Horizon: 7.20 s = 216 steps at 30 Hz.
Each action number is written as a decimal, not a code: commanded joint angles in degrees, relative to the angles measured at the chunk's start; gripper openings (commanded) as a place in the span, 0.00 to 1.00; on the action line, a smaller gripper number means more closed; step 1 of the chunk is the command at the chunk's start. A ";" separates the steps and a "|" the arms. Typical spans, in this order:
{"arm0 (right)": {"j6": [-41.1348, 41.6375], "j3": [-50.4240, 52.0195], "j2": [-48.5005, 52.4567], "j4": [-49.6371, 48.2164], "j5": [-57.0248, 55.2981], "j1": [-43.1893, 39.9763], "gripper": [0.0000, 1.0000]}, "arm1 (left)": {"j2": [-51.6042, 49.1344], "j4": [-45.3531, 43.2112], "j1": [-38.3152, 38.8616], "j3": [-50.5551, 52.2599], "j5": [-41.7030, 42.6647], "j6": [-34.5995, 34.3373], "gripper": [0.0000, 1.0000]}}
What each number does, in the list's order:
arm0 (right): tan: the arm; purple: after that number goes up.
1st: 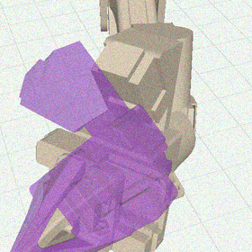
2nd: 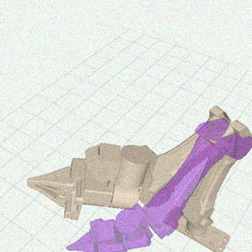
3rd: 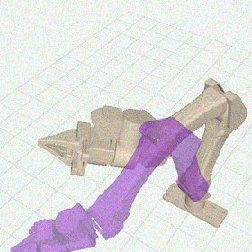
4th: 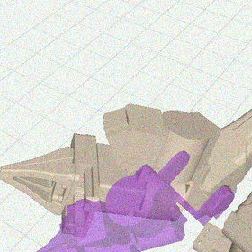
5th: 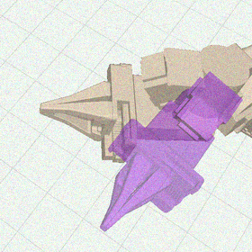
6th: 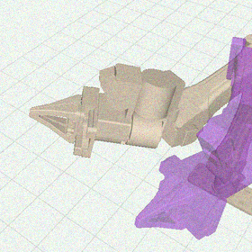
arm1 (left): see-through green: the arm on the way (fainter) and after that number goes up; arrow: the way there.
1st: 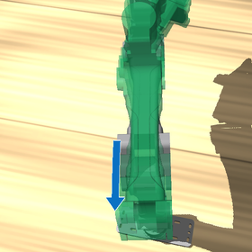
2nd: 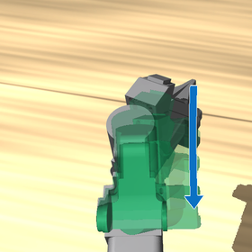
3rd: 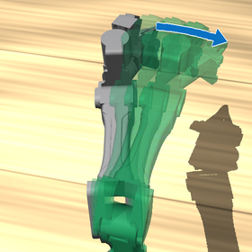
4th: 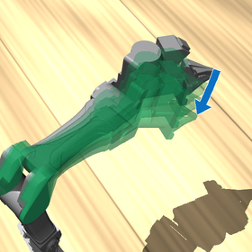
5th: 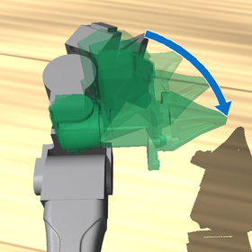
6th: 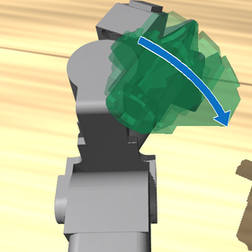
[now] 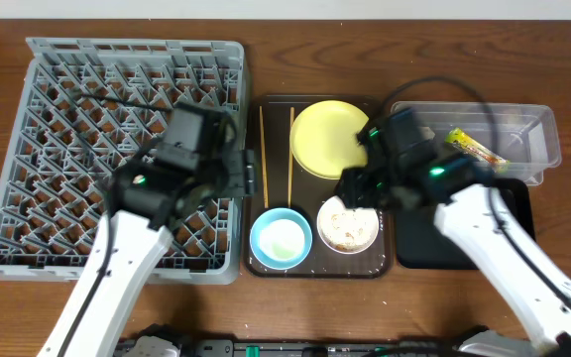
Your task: Sort waste into correct bins and load items into the dishwasher
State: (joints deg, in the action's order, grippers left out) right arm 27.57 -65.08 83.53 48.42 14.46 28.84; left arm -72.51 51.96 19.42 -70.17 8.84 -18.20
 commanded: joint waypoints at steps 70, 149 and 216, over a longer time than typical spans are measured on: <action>-0.70 4.24 -11.19 -51.17 63.45 -12.96 0.01 | 13.46 -16.26 -3.67 -0.79 51.30 -4.87 0.89; 25.59 4.26 -6.91 -86.64 68.94 -11.39 0.28 | 8.87 -34.03 -3.61 -0.24 69.11 -9.77 0.66; -6.32 4.33 -6.91 -4.24 -3.74 -13.51 0.71 | -10.64 23.02 -49.13 -3.41 1.49 2.01 0.87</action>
State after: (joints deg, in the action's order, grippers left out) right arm 24.27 -60.25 76.97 44.27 8.32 13.74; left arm -85.58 74.02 -29.36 -70.76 8.25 -17.87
